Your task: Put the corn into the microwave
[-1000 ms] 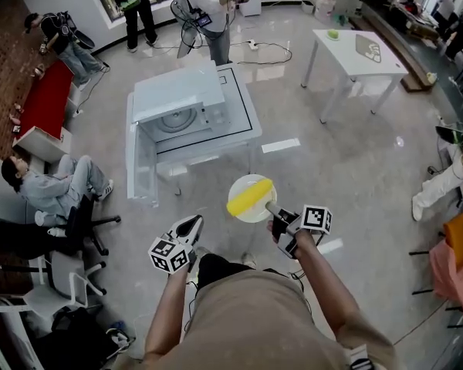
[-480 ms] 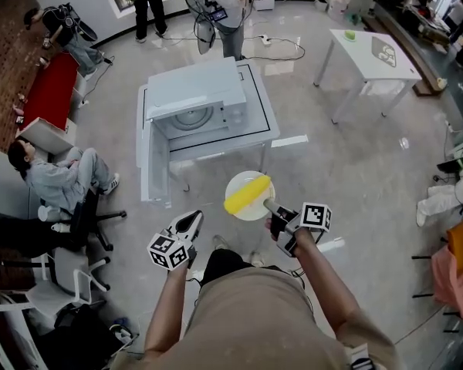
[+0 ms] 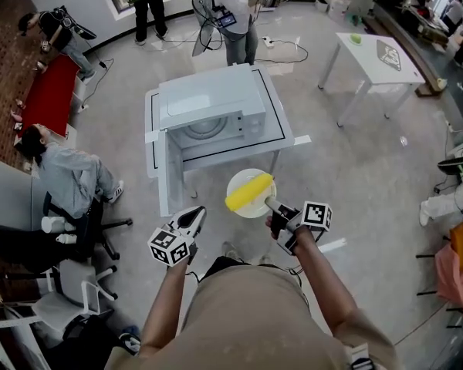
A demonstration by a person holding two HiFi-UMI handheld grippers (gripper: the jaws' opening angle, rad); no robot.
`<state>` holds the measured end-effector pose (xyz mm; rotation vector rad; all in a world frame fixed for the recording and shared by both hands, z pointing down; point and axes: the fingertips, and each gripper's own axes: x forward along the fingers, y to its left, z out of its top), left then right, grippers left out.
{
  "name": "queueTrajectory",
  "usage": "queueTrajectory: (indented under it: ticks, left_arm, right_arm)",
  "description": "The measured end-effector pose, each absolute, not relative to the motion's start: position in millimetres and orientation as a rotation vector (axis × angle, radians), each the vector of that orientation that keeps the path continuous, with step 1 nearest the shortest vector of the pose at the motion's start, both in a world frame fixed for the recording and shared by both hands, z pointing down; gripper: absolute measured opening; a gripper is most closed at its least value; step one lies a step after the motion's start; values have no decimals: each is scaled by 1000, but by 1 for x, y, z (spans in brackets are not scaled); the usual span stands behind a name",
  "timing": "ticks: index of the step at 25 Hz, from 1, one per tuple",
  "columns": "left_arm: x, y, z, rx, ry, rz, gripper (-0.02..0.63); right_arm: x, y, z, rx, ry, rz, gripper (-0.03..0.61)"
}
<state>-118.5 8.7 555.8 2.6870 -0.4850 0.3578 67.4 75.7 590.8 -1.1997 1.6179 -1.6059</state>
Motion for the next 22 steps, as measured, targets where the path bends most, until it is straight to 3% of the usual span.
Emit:
queueTrajectory:
  ticks: [22]
  left_arm:
    - [-158, -82, 558, 2707, -508, 343, 3]
  right_arm:
    - [19, -36, 614, -1202, 1575, -1641, 28]
